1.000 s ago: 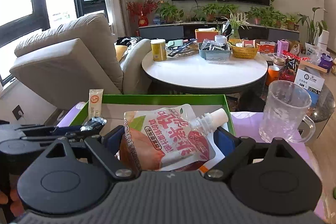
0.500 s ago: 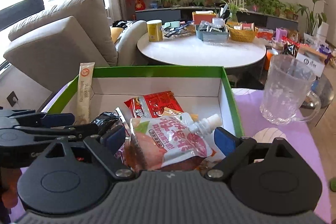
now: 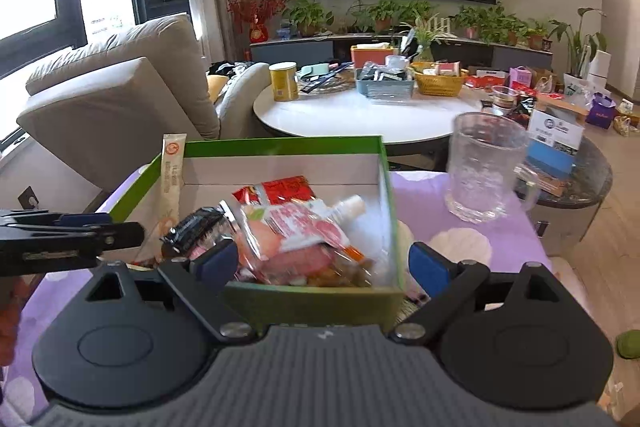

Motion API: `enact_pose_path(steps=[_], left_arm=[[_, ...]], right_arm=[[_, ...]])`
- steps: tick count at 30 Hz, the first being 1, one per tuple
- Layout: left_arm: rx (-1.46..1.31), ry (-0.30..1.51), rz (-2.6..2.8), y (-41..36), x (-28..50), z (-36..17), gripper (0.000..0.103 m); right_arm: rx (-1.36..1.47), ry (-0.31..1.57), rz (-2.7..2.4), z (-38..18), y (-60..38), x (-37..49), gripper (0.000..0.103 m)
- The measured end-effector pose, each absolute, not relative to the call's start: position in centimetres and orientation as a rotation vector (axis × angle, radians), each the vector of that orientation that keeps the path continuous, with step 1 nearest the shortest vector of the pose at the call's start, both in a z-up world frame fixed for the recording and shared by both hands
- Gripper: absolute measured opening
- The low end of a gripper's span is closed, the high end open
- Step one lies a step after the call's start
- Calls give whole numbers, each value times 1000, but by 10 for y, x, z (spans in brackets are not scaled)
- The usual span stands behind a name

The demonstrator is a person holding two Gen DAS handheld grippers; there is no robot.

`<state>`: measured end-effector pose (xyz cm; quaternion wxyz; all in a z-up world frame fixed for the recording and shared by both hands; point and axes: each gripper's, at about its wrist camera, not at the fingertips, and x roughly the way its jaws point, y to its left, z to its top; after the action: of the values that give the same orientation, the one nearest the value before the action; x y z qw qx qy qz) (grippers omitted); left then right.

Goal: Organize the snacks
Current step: 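Grasp the clear wrapped packet with left tool while right tool grasps brown cake bag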

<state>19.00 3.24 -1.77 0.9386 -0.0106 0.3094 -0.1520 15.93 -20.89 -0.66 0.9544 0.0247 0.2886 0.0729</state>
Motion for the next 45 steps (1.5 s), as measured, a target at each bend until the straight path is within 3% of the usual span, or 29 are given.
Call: enact_pose_path(steps=[11, 18, 22, 30, 33, 35, 45], left_arm=[[200, 701, -471, -26, 173, -47, 50], [168, 765, -504, -35, 183, -71, 50], [145, 759, -501, -30, 189, -73, 61], [121, 753, -577, -28, 190, -84, 68], [156, 725, -580, -28, 184, -85, 60], [147, 720, -586, -27, 180, -84, 41], [72, 689, -566, -6, 150, -69, 38]], right_arm=[[147, 771, 148, -47, -225, 105, 61], [140, 828, 251, -65, -198, 108, 61], [113, 834, 245, -72, -192, 114, 61], [-53, 799, 186, -81, -174, 113, 61], [-50, 781, 195, -80, -176, 110, 60], [-46, 781, 200, -78, -177, 109, 60], [7, 772, 216, -64, -182, 97, 58]])
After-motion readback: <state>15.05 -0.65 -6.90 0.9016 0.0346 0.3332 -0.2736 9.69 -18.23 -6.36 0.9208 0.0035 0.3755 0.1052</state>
